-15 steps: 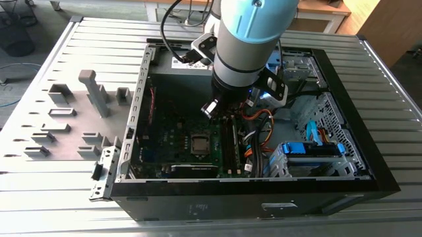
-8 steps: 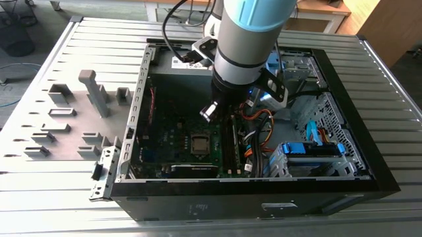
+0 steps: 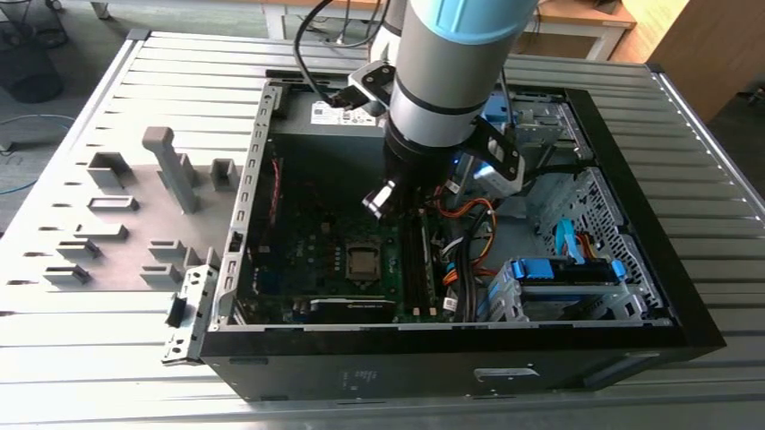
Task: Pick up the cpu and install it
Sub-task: 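Close the cpu cover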
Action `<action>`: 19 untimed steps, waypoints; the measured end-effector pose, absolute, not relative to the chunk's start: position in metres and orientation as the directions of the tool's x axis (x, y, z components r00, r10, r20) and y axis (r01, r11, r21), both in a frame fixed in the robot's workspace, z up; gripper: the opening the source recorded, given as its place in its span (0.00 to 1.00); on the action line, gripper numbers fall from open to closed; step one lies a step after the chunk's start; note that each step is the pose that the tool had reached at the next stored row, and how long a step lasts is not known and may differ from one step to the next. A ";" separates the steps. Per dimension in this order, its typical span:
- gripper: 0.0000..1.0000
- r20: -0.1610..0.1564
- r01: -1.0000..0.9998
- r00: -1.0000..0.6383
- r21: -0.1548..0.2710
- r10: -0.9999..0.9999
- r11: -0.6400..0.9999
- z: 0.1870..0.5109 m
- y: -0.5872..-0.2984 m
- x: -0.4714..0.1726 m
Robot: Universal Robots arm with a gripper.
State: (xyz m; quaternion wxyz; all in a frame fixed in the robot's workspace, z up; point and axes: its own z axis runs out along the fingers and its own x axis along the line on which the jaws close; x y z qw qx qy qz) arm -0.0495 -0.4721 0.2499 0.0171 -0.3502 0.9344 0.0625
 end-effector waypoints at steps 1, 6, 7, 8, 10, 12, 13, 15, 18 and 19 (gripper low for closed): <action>0.11 -0.075 -0.657 -0.754 0.104 -0.652 0.747 0.250 -0.472 -0.050; 0.11 -0.073 -0.657 -0.754 0.100 -0.653 0.747 0.250 -0.473 -0.058; 0.11 -0.072 -0.657 -0.754 0.099 -0.653 0.748 0.250 -0.474 -0.060; 0.11 -0.072 -0.657 -0.754 0.097 -0.653 0.748 0.250 -0.474 -0.063; 0.11 -0.070 -0.657 -0.754 0.094 -0.653 0.748 0.250 -0.475 -0.068; 0.11 -0.070 -0.657 -0.754 0.093 -0.653 0.748 0.250 -0.477 -0.072; 0.11 -0.069 -0.657 -0.754 0.093 -0.653 0.748 0.250 -0.479 -0.074; 0.11 -0.068 -0.657 -0.754 0.092 -0.654 0.748 0.250 -0.483 -0.076; 0.11 -0.066 -0.657 -0.754 0.089 -0.654 0.749 0.249 -0.489 -0.078; 0.11 -0.065 -0.657 -0.754 0.088 -0.654 0.749 0.249 -0.492 -0.078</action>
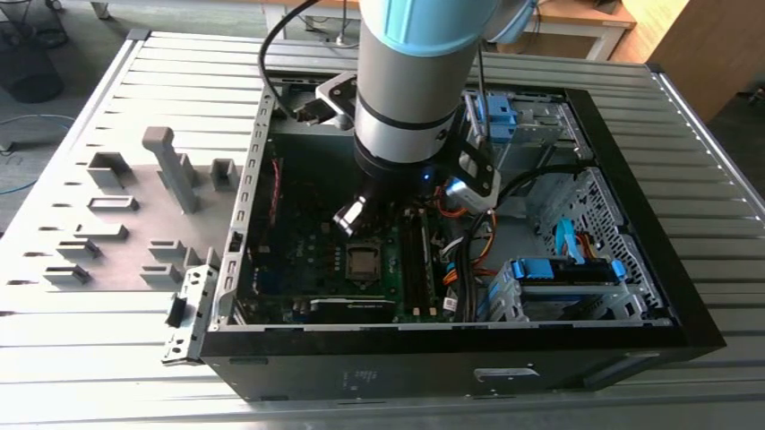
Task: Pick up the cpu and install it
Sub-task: 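Close the cpu cover, then install the first cpu locking lever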
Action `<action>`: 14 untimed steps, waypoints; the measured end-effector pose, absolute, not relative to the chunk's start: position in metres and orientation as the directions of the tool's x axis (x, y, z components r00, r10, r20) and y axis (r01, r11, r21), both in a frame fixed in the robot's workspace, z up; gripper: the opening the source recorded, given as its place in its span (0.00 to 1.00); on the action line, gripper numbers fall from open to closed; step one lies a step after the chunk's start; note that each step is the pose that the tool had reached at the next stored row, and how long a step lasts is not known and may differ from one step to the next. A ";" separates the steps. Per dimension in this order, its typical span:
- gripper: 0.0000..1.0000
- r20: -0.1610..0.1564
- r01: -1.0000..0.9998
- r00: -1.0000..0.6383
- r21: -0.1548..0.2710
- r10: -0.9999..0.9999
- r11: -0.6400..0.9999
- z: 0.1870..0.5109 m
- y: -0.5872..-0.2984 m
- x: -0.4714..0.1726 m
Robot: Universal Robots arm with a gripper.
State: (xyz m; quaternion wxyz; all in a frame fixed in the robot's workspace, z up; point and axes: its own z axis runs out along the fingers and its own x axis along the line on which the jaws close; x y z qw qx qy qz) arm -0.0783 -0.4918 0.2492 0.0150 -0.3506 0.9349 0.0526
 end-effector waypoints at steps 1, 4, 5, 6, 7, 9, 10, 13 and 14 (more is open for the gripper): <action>0.11 -0.064 -0.657 -0.754 0.087 -0.654 0.749 0.249 -0.495 -0.078; 0.11 -0.062 -0.657 -0.754 0.085 -0.654 0.749 0.249 -0.498 -0.078; 0.11 -0.062 -0.657 -0.754 0.085 -0.654 0.749 0.249 -0.498 -0.078; 0.11 -0.062 -0.657 -0.754 0.084 -0.654 0.749 0.249 -0.498 -0.078; 0.11 -0.061 -0.657 -0.754 0.083 -0.654 0.749 0.249 -0.498 -0.078; 0.11 -0.059 -0.657 -0.754 0.081 -0.654 0.749 0.249 -0.498 -0.078; 0.11 -0.059 -0.657 -0.754 0.081 -0.654 0.749 0.249 -0.498 -0.078; 0.11 -0.059 -0.657 -0.754 0.081 -0.654 0.749 0.249 -0.498 -0.078; 0.11 -0.059 -0.657 -0.754 0.081 -0.654 0.749 0.249 -0.498 -0.078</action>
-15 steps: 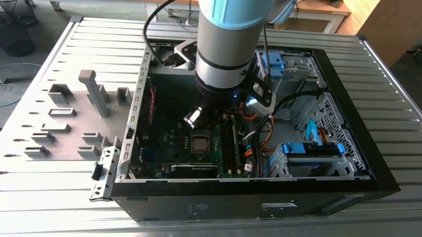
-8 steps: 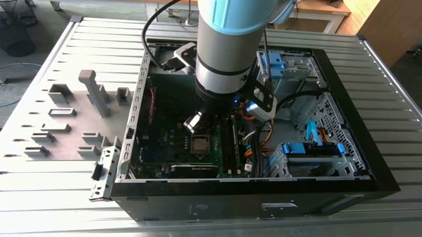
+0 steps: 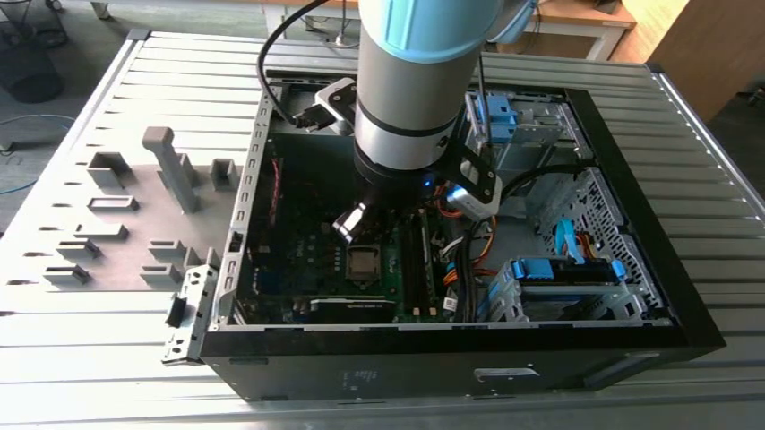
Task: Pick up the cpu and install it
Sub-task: 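Install the first cpu locking lever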
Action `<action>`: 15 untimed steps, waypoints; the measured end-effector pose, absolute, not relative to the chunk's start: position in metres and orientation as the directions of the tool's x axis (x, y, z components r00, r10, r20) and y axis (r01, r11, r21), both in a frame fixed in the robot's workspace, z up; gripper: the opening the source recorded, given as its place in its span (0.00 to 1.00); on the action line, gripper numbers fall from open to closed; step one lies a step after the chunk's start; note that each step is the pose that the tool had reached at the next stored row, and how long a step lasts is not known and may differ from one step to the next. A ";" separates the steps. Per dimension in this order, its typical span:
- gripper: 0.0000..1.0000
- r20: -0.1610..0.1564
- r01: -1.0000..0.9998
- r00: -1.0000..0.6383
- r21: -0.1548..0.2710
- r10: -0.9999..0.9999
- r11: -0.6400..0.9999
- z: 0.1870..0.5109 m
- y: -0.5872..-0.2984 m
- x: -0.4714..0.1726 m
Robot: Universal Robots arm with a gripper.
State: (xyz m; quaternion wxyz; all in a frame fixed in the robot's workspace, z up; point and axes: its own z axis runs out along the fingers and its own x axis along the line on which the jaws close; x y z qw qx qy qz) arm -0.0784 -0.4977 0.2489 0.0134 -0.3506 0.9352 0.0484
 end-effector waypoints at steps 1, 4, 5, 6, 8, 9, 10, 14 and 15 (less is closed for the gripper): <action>0.11 -0.059 -0.657 -0.754 0.081 -0.654 0.749 0.249 -0.498 -0.078; 0.11 -0.059 -0.657 -0.754 0.081 -0.654 0.749 0.249 -0.497 -0.078; 0.11 -0.059 -0.657 -0.754 0.081 -0.654 0.750 0.249 -0.496 -0.078; 0.11 -0.059 -0.657 -0.754 0.081 -0.654 0.750 0.249 -0.495 -0.078; 0.11 -0.059 -0.657 -0.754 0.081 -0.654 0.749 0.249 -0.493 -0.078; 0.11 -0.059 -0.657 -0.754 0.081 -0.654 0.749 0.249 -0.492 -0.078; 0.11 -0.059 -0.657 -0.754 0.081 -0.654 0.749 0.249 -0.491 -0.078; 0.11 -0.059 -0.657 -0.754 0.081 -0.654 0.750 0.248 -0.489 -0.073; 0.11 -0.059 -0.657 -0.754 0.081 -0.654 0.749 0.248 -0.489 -0.071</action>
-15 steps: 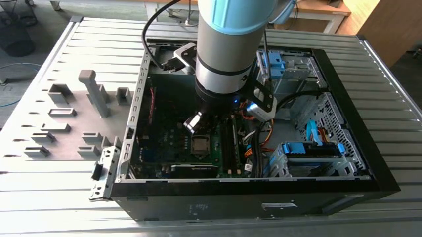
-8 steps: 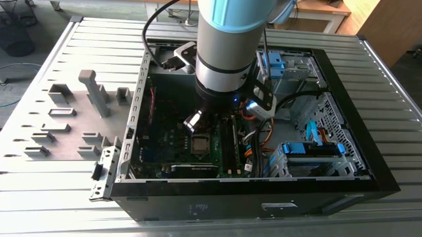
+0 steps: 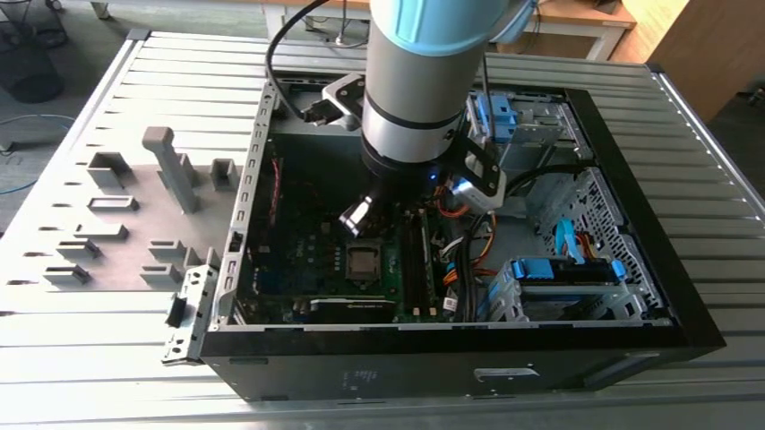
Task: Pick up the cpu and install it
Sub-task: 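Install the first cpu locking lever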
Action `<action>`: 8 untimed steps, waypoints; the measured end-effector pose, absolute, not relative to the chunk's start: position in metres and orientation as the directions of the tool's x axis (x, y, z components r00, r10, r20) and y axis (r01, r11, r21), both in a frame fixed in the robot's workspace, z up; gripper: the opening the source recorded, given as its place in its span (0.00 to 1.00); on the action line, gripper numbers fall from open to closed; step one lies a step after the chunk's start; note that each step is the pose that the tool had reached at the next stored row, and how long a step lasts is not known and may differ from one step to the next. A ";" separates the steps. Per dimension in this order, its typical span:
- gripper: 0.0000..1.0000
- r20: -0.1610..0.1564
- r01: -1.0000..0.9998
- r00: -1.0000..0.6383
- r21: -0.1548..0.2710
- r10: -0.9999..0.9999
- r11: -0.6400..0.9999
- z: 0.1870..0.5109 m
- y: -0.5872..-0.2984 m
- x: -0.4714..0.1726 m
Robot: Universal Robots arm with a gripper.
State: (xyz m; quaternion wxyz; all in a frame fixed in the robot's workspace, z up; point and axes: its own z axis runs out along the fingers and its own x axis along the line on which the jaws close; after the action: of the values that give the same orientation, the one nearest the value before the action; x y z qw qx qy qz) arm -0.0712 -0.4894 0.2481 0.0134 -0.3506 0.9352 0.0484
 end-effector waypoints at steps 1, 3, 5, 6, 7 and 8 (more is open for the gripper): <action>0.11 -0.059 -0.657 -0.754 0.081 -0.654 0.749 0.248 -0.489 -0.069; 0.11 -0.059 -0.657 -0.754 0.081 -0.654 0.749 0.247 -0.489 -0.065; 0.11 -0.059 -0.657 -0.754 0.081 -0.654 0.749 0.247 -0.488 -0.061; 0.11 -0.059 -0.657 -0.754 0.081 -0.654 0.749 0.247 -0.487 -0.060; 0.11 -0.059 -0.657 -0.754 0.081 -0.654 0.749 0.246 -0.486 -0.058; 0.11 -0.059 -0.657 -0.754 0.081 -0.654 0.749 0.246 -0.485 -0.056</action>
State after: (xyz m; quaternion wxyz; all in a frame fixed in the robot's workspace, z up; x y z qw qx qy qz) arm -0.0559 -0.4850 0.2459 0.0134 -0.3506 0.9352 0.0484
